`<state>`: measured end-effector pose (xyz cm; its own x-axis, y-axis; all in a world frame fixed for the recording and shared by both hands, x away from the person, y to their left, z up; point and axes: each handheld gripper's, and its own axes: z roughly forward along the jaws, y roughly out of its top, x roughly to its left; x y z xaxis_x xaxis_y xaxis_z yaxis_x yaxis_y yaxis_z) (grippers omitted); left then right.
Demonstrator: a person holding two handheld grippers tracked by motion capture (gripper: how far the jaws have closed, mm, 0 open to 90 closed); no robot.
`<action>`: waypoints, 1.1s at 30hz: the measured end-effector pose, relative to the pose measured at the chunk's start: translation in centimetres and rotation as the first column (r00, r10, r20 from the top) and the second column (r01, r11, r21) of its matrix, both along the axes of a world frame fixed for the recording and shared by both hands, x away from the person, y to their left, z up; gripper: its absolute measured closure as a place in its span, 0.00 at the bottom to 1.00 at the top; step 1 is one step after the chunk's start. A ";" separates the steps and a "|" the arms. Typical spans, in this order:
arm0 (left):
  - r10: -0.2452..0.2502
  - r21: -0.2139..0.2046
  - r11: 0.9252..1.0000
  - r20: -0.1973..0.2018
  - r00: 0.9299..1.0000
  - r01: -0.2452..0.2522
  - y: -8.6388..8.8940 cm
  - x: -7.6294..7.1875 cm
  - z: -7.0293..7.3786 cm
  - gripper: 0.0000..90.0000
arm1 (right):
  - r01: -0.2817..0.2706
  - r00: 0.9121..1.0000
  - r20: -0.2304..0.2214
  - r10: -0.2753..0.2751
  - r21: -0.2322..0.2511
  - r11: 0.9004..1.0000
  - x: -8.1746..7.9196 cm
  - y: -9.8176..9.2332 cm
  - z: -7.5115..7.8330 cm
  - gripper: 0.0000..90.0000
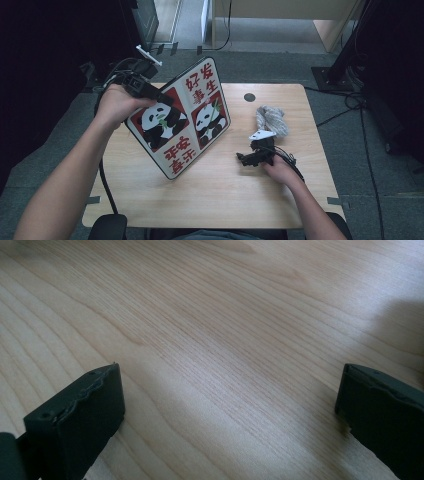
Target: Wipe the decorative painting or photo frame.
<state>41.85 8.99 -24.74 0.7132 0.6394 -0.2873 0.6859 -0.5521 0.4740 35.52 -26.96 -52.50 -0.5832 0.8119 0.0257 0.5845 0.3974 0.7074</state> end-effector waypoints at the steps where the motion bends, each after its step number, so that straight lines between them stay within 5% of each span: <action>1: 0.002 -0.004 1.000 -0.005 1.000 -0.002 -0.2 0.0 -0.1 0.91 | 0.001 1.000 0.000 -0.001 0.002 1.000 0.0 -0.1 0.0 0.00; 29: 0.033 -0.002 0.999 -0.054 0.998 -0.033 -3.0 1.2 -1.3 0.90 | 0.004 1.000 -0.002 -0.004 0.001 1.000 -0.2 -0.2 0.0 0.00; 33: 0.026 -0.027 0.999 -0.070 0.997 -0.028 -3.0 1.3 -1.3 0.87 | 0.004 1.000 -0.002 -0.004 0.001 1.000 -0.2 -0.2 0.0 0.00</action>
